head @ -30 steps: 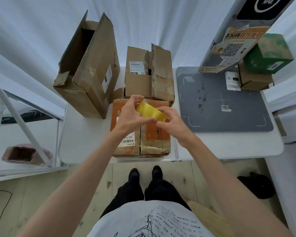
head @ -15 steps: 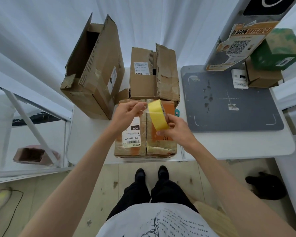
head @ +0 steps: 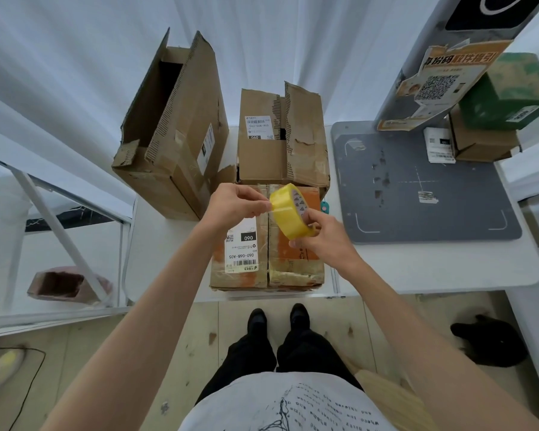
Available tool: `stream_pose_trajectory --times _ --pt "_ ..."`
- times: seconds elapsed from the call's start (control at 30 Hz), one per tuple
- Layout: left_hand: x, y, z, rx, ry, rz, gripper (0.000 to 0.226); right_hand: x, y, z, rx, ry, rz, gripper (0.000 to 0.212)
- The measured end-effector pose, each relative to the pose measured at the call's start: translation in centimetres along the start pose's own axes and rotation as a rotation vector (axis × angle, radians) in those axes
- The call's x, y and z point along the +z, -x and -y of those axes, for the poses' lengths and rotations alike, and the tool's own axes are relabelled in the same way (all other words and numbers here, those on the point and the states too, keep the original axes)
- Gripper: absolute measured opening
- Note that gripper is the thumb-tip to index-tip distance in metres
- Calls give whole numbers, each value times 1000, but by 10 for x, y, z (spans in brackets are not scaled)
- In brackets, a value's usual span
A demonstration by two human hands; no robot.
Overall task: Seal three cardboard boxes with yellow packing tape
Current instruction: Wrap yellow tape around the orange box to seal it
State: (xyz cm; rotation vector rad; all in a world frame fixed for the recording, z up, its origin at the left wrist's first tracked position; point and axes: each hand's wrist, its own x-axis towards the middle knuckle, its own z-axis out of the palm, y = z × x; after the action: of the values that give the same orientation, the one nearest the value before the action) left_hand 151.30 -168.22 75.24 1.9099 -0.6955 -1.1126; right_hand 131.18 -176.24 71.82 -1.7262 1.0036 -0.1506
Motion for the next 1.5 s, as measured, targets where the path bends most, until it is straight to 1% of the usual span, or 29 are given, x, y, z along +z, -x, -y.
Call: stream_pose_trajectory --times 0.07,0.13,0.2,0.3,0.4,0.47,0.5,0.6,0.73,0.9,1.03,1.2,1.33,1.5 --pt "0 -2 2 -14 5 -9 8 -1 -2 -2 -33 78 5 37" --pt "0 -4 4 -37 46 -22 5 -1 -1 -3 -70 137 49 41" --pt "2 -4 6 -74 103 -44 5 -1 2 -1 -99 131 84 36" --pt "10 -4 11 -114 197 -93 9 -4 3 4 -102 98 83 34" --pt "17 0 15 -150 310 -144 7 -13 2 10 -123 81 98 28" --pt "15 1 16 -153 415 -189 10 -21 2 12 -116 82 99 28" --pt "13 2 17 -134 422 -202 11 -24 3 12 -97 63 97 29" --pt "10 4 20 -81 435 -154 11 -31 4 11 -47 -13 115 33" --pt "18 12 24 -93 522 -59 3 -37 4 12 -44 3 119 34" --pt "30 21 35 -159 631 -16 12 -43 4 9 -6 64 145 36" --pt "36 25 44 -211 590 -39 16 -48 6 5 16 112 187 35" --pt "45 33 51 -240 488 -22 15 -52 9 -1 32 180 223 37" --pt "52 38 54 -280 506 -19 16 -54 13 -7 20 228 245 37" --pt "55 44 58 -306 541 -8 24 -56 19 -14 25 227 265 39"
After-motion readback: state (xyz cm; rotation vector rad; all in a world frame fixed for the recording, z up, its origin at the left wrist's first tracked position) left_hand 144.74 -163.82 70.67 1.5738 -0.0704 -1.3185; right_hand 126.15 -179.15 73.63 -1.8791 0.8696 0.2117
